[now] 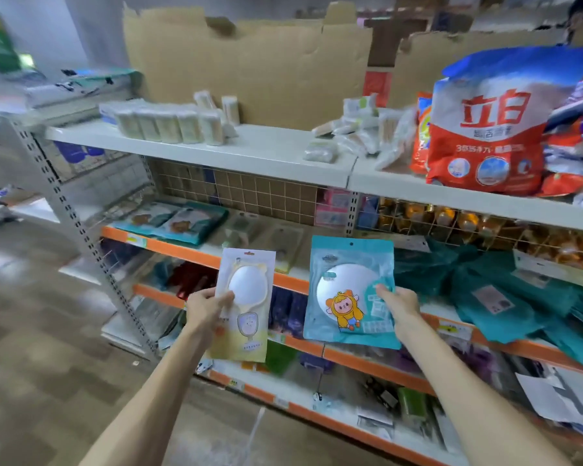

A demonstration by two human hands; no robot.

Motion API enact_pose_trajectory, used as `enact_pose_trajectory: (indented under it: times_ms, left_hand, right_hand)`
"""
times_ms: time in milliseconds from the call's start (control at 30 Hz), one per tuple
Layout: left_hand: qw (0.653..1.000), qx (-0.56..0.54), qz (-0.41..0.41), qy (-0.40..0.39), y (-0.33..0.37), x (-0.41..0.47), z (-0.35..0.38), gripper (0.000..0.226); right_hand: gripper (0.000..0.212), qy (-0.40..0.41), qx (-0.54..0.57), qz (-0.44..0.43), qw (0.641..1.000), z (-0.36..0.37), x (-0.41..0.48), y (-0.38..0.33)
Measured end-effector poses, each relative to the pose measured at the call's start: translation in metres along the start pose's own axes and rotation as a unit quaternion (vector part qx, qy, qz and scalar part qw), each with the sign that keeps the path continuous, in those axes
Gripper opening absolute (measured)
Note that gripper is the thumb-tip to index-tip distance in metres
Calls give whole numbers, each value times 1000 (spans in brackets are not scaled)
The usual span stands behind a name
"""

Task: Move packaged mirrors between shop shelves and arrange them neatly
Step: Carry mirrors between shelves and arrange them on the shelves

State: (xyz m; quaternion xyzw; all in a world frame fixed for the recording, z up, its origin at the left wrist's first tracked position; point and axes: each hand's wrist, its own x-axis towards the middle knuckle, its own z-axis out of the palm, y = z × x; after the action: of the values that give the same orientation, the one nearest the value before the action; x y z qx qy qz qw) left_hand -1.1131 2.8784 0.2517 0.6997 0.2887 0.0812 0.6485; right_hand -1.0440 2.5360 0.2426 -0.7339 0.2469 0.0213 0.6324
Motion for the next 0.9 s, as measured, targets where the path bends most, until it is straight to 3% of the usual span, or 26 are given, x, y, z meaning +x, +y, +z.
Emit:
enact_pose_trajectory:
  times_ms: [300, 700, 900]
  left_hand:
    - [999, -10, -33, -30, 6, 105, -59, 16]
    - [992, 13, -65, -109, 26, 217, 15, 20]
    - [989, 55, -39, -128, 41, 265, 53, 16]
  right_hand:
    - [9, 17, 7, 4, 1000, 116, -5, -16]
    - [16, 90, 44, 43, 994, 138, 82, -38]
    - [28, 122, 67, 74, 987, 148, 123, -55]
